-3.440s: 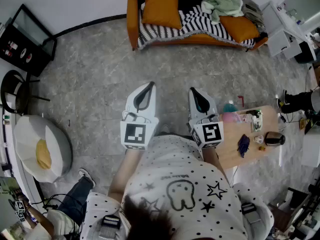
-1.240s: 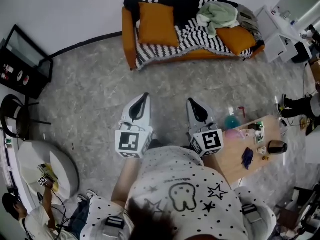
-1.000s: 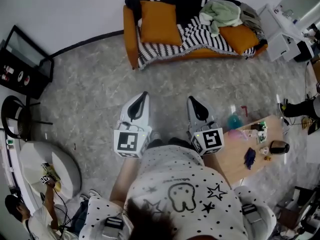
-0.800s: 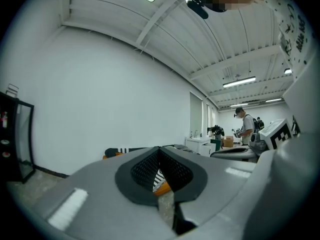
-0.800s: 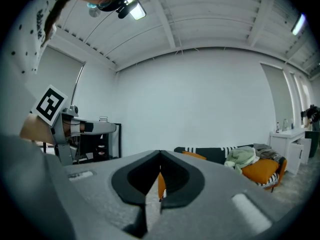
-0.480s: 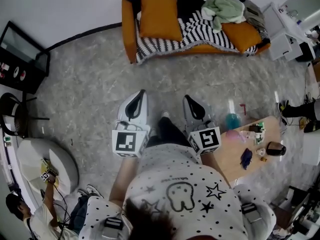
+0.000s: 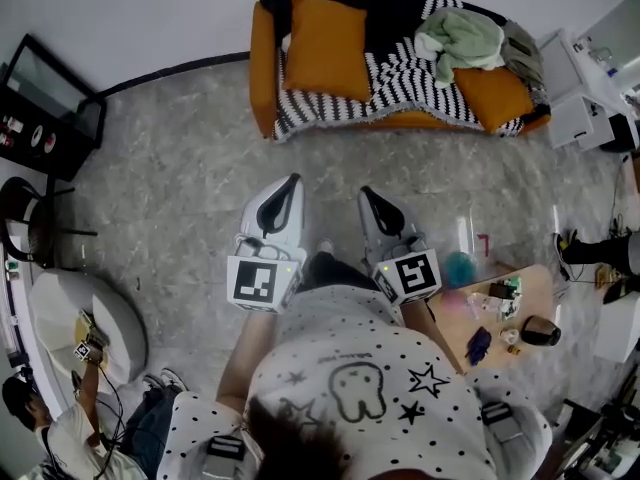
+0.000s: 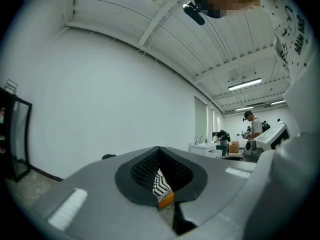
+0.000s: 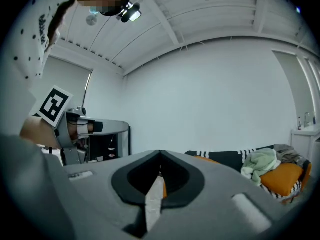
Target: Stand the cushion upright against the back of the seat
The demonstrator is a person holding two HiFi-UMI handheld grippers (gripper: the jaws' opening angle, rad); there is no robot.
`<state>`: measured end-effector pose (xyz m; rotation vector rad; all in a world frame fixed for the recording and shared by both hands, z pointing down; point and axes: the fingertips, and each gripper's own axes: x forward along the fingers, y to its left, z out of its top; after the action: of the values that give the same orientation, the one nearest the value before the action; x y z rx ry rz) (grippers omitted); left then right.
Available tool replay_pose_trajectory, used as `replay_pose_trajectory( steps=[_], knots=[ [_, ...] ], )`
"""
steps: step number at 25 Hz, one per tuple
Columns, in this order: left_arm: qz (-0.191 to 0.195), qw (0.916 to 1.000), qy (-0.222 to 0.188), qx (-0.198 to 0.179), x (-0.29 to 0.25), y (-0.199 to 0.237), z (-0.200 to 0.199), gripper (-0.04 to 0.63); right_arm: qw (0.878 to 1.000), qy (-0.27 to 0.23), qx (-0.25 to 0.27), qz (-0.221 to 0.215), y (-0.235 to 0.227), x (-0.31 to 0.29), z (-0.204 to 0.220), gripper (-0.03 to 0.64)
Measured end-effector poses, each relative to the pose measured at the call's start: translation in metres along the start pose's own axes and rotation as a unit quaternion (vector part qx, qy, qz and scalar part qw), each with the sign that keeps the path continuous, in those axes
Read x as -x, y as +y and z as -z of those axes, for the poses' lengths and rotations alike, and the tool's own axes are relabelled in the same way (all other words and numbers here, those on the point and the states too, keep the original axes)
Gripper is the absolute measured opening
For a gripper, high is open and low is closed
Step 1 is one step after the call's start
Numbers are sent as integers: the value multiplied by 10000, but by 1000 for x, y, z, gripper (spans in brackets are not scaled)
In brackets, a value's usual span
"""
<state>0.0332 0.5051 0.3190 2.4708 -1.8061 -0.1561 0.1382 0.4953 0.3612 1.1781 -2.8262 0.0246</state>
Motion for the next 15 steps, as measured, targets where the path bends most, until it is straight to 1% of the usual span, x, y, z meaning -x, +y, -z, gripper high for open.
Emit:
replay_pose_trajectory(
  steps=[3,5,7,10,15],
  knots=[
    [17,10000,2,15,-11,-1,3,-5,9997,-152,40,-173,-9,-10,-7,-6],
    [21,10000,-3,-4,-19,-4,2,-5,9990,-367,-141,-232,-17,-11,-13,-8],
    [7,10000,-26,-36,-27,-5,2,-6,9985,-430,-237,-252,-27,-14,-13,-7],
    [68,9999,-70,-63,-39,-6,2,-8,9994,-272,-116,-155,-42,-18,-5,-5],
    [433,9990,65,-110,-57,-11,12,-6,9999,110,8,100,-59,-28,12,-5]
  ],
)
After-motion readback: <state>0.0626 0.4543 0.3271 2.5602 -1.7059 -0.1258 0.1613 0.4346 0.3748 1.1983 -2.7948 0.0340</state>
